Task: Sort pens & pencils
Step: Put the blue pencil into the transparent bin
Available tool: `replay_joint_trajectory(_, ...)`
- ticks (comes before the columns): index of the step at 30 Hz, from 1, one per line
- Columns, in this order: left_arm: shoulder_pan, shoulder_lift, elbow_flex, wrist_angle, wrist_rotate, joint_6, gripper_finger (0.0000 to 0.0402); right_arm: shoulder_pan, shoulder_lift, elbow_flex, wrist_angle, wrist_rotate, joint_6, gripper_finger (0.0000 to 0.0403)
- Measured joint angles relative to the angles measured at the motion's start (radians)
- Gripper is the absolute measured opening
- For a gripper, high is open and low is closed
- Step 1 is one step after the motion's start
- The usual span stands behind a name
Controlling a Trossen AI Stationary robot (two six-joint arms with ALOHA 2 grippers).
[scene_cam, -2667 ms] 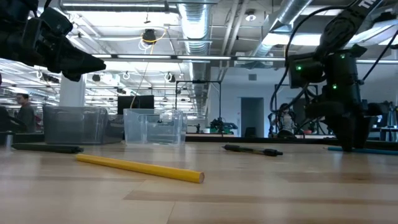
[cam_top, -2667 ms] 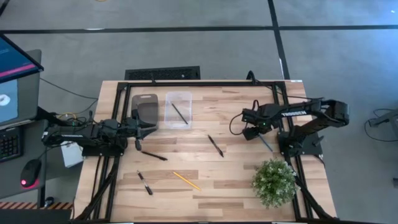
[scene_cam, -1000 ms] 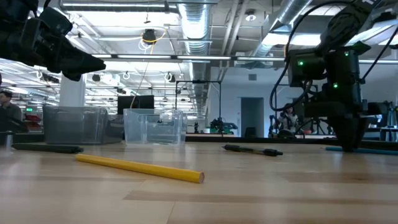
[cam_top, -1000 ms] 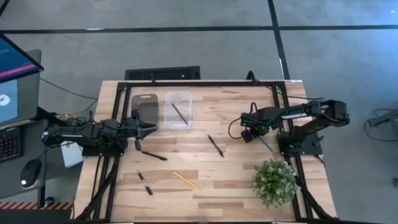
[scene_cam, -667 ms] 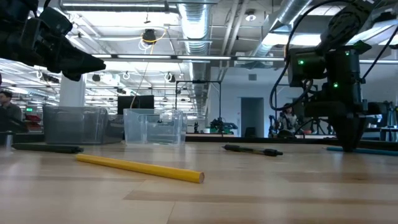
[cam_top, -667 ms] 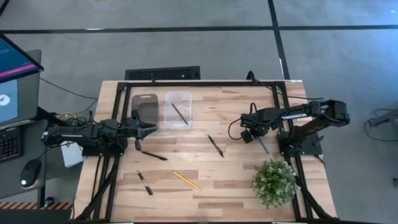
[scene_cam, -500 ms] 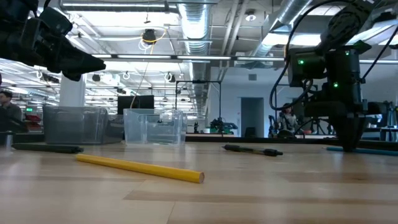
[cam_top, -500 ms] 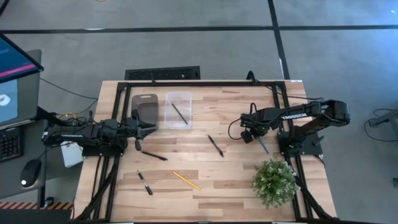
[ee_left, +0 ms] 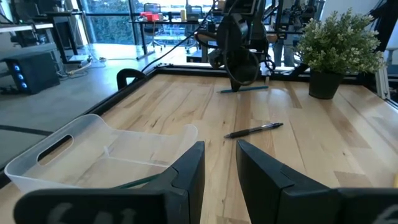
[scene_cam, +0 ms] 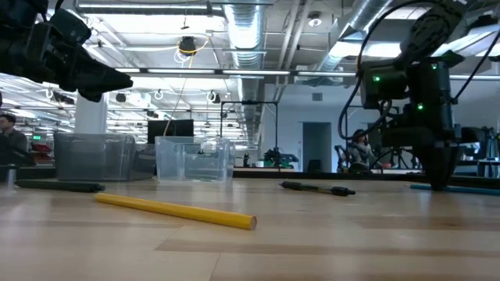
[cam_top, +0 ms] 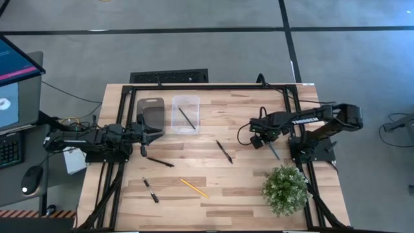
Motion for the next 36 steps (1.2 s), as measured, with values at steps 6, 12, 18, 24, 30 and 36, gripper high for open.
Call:
replay_joint_trajectory(6,0.000,0.000,0.000,0.000,0.000,0.000,0.0082,0.000,0.007,0.042,-0.013,-0.003,-0.014,0.0043)
replay_joint_trajectory(12,0.000,0.000,0.000,0.000,0.000,0.000,0.0082,0.000,0.006,0.053,0.042,-0.007,-0.006,0.0043)
replay_joint_trajectory(18,0.000,0.000,0.000,0.000,0.000,0.000,0.0082,0.000,0.005,0.062,0.083,-0.030,0.003,0.0043)
replay_joint_trajectory(24,0.000,0.000,0.000,0.000,0.000,0.000,0.0082,0.000,0.002,0.120,0.081,-0.055,0.002,0.0043)
replay_joint_trajectory(30,0.000,0.000,0.000,0.000,0.000,0.000,0.0082,0.000,0.002,0.228,0.093,-0.055,-0.015,0.0043)
replay_joint_trajectory(36,0.000,0.000,0.000,0.000,0.000,0.000,0.0082,0.000,0.002,0.355,0.200,-0.054,-0.040,0.0043)
